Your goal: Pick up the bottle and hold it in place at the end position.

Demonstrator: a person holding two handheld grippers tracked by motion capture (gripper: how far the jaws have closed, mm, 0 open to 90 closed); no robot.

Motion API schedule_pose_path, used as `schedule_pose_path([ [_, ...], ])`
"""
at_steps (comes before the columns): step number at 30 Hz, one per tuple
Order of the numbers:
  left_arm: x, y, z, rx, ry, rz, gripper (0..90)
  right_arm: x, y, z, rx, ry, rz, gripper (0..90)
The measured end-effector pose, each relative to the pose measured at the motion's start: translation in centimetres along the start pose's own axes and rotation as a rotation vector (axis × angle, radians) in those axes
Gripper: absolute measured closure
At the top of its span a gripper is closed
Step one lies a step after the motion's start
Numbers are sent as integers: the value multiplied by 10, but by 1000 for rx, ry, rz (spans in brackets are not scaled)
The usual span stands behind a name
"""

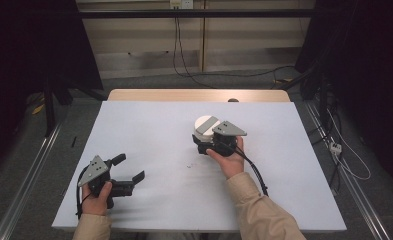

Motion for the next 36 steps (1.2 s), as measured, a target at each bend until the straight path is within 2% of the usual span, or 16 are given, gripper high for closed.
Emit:
schedule_pose_path([
  [24,0,0,0,-4,8,7,30,-25,11,5,9,18,-5,187],
  [36,-2,0,1,-2,13,2,30,-31,15,12,13,31,-12,188],
])
Point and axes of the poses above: each handheld gripper's, and its own axes: x roughly backward along the jaws, z roughly out of its underside, y roughly to its left, the point moved 5 cm from there along -x, roughly forward along the jaws, and after that the axes turned 11 degrees about z, right-handed, at the moved point
